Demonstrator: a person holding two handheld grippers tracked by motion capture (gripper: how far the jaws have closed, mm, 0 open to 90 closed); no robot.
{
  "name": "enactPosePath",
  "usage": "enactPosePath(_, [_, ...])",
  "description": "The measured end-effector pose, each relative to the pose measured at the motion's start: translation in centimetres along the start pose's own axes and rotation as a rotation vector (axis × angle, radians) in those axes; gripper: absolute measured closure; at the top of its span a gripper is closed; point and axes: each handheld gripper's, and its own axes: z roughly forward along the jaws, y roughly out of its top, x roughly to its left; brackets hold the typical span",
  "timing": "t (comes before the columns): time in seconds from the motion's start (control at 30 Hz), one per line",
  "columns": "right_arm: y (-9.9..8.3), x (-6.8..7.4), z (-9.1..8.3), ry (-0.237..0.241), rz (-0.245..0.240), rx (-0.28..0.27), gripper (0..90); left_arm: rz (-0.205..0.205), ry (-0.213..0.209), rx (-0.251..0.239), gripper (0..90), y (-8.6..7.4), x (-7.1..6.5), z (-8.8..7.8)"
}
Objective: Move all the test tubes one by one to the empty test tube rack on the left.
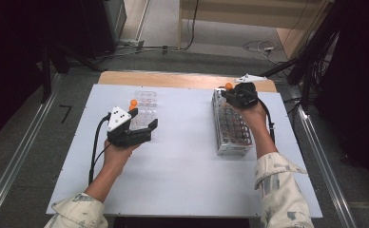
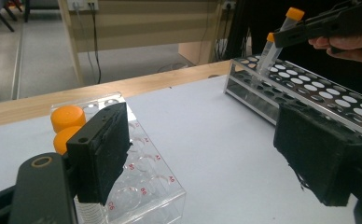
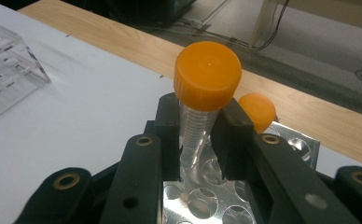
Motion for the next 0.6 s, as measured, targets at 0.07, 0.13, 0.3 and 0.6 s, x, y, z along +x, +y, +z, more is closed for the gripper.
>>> enactPosePath(0.07, [0.2,0.1,-0.4,-0.003,-0.008,-0.018,71.3,0.002,0.001,0.002,18.6,0.0,0.0,0.0])
enactPosePath(0.13, [0.4,0.2,-0.7,-0.007,-0.018,-0.026,71.4,-0.001,0.003,0.004,18.6,0.0,0.0,0.1])
enactPosePath(0.3, [0.7,0.1,-1.7,-0.009,-0.017,-0.039,71.5,-0.001,0.002,0.004,18.6,0.0,-0.1,0.2])
enactPosePath(0.6, [0.4,1.8,-3.2,0.064,-0.041,-0.073,71.4,0.005,-0.014,0.0,18.8,0.2,-0.7,0.5])
